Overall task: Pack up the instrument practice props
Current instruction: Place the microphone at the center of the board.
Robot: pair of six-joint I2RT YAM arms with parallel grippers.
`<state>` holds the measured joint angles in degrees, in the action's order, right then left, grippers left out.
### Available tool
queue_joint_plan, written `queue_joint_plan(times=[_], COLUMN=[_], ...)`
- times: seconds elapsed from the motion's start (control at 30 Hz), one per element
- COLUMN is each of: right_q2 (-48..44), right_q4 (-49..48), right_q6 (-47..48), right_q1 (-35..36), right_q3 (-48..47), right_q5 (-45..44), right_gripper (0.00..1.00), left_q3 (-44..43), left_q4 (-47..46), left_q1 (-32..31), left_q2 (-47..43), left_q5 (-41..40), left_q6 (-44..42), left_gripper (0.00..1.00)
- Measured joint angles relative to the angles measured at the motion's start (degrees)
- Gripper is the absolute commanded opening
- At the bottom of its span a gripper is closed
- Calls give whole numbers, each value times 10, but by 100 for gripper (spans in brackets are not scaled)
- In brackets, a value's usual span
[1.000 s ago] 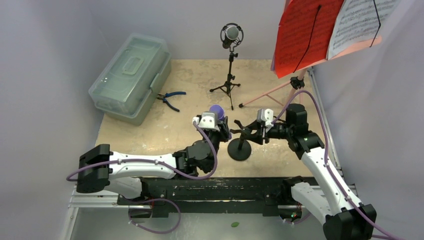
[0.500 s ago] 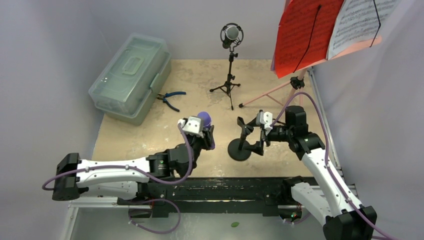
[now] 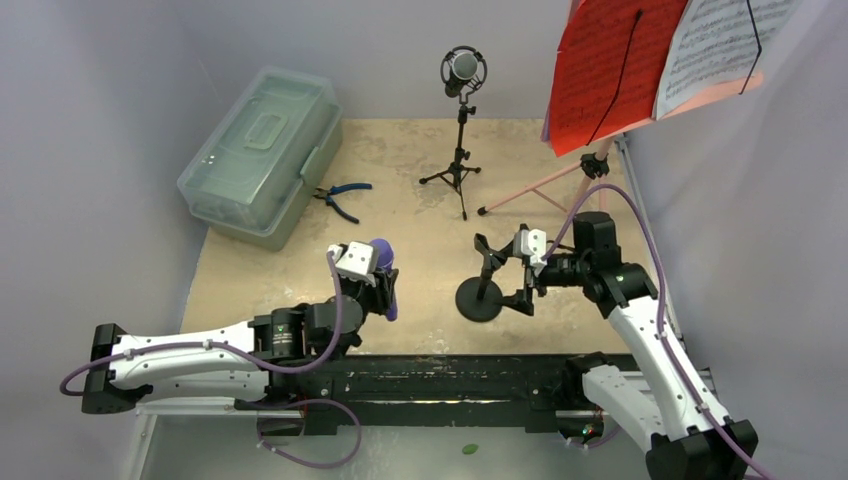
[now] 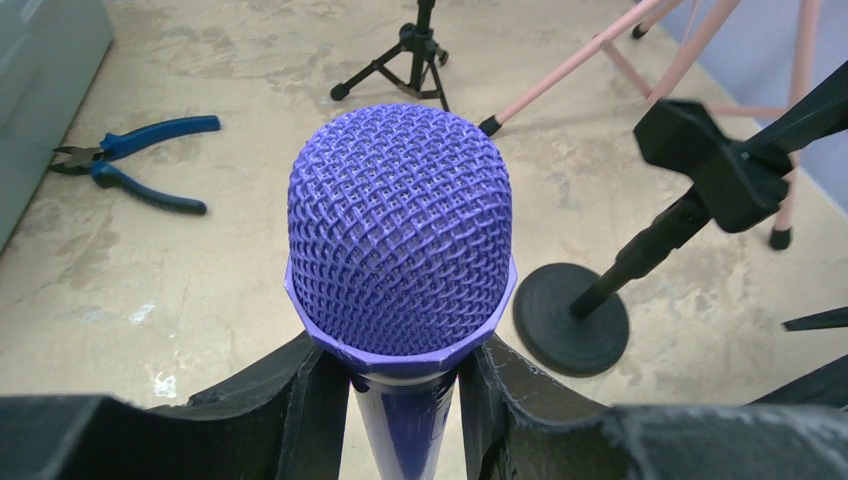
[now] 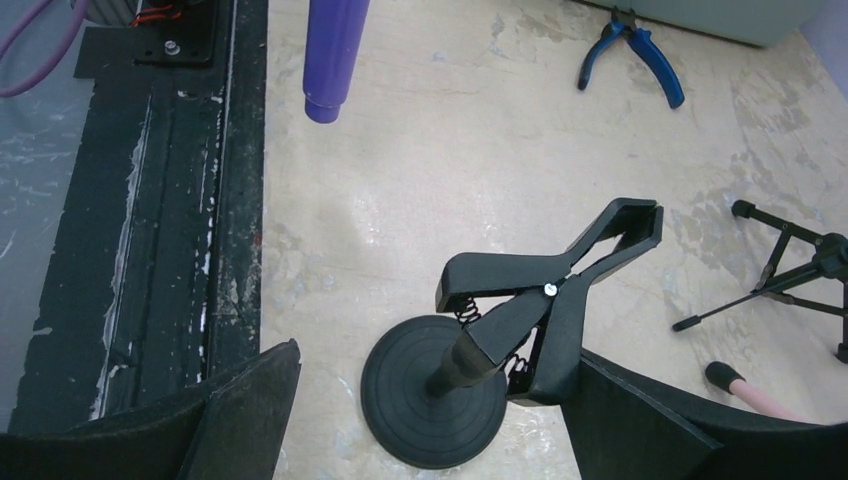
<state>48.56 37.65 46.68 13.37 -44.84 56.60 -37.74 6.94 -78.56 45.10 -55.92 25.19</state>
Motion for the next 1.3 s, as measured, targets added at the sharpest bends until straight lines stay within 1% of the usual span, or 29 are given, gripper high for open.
queue_joint_plan(times=[0.1, 0.23, 0.33, 0.43, 0.53, 0.77, 0.93, 1.13, 1.3], right_q2=[-3, -10, -21, -32, -32, -32, -42, -52, -58], right_q4=[18, 49, 69, 81, 91, 98, 84, 64, 51], right_q6=[11, 30, 42, 51, 63, 70, 56, 41, 30], right_q1=[-2, -16, -51, -87, -98, -100, -100, -101, -101], right_q3=[-7, -17, -17, -17, -17, -17, -14, -4, 3], right_q5=[1, 2, 14, 30, 35, 24, 9, -6, -19], right_gripper=[99, 99, 99, 99, 99, 99, 99, 99, 99], left_q3=[-4, -4, -4, -4, -2, -3, -19, -31, -57], left_q4=[33, 52, 53, 50, 43, 26, 34, 49, 57], left_q1=[0, 1, 14, 63, 129, 207, 299, 373, 428], left_q2=[9, 11, 14, 20, 31, 83, 130, 148, 194], left_q5=[-7, -30, -40, -21, 10, 67, 122, 153, 171], left_q6=[3, 1, -9, -24, -38, -75, -82, -76, -72], left_gripper=[0, 0, 0, 0, 0, 0, 0, 0, 0])
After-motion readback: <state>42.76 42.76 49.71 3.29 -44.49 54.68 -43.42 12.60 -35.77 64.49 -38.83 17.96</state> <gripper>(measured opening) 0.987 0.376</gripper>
